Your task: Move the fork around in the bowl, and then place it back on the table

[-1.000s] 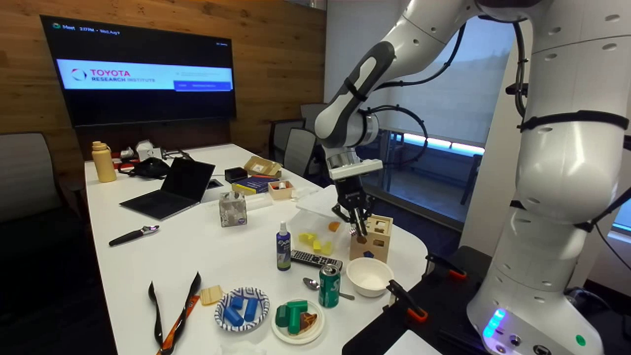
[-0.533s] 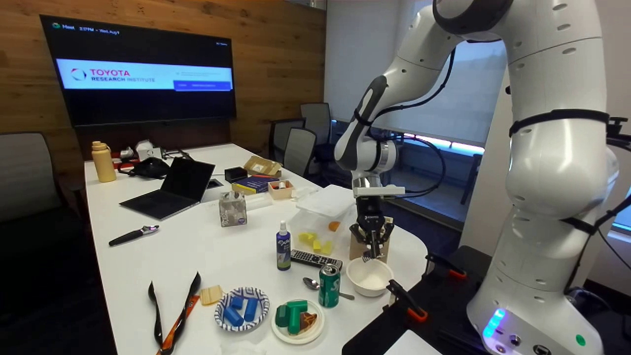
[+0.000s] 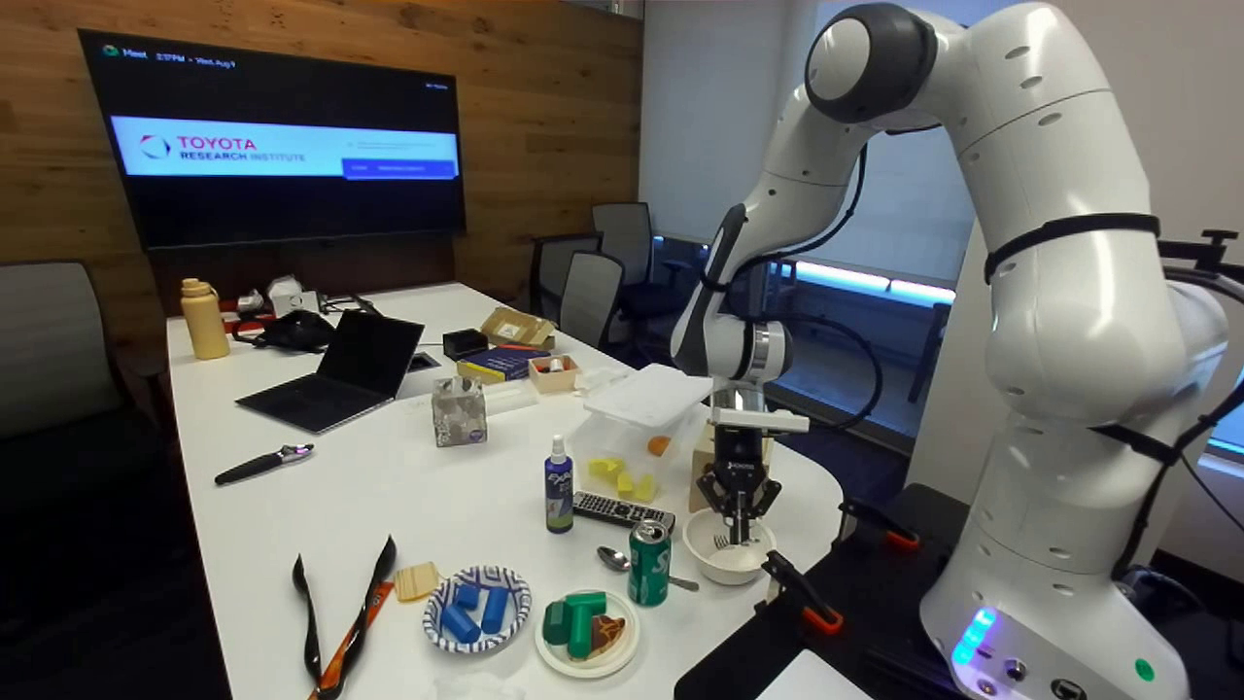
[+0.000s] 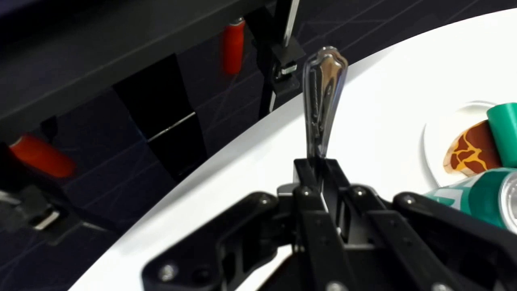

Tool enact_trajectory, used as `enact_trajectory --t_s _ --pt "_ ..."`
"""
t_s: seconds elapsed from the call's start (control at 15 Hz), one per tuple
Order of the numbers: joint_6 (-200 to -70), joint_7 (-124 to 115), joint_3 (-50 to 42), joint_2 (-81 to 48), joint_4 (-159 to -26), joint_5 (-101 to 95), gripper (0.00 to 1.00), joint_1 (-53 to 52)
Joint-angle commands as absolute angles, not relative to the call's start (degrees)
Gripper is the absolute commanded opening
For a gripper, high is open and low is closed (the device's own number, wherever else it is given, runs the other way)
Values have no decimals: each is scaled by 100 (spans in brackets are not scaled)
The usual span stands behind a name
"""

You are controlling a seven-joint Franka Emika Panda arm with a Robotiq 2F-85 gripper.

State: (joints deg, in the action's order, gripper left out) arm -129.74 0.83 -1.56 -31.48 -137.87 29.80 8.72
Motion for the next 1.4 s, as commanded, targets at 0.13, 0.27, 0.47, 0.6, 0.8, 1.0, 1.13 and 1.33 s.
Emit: enact_trajectory --t_s 0.13,0.27,0.47,0.6,0.8,1.0,1.13,1.33 --pt "-13312 65 -38 -3280 -13632 3113 3 942" --pt "-13637 -8 -24 -3154 -13713 3031 3 842" --pt "-14016 126 138 -3164 -13704 3069 3 863" --pt "-14022 242 313 -3233 -13653 3205 3 989" --pt "-13742 417 567 -3187 -13680 3568 3 1222" --pt "-13502 490 587 -3064 -13786 3948 3 1278" --pt "-13365 400 495 -2990 -13862 4134 3 1262" --pt "-13147 439 365 -2887 -14007 4490 3 1321"
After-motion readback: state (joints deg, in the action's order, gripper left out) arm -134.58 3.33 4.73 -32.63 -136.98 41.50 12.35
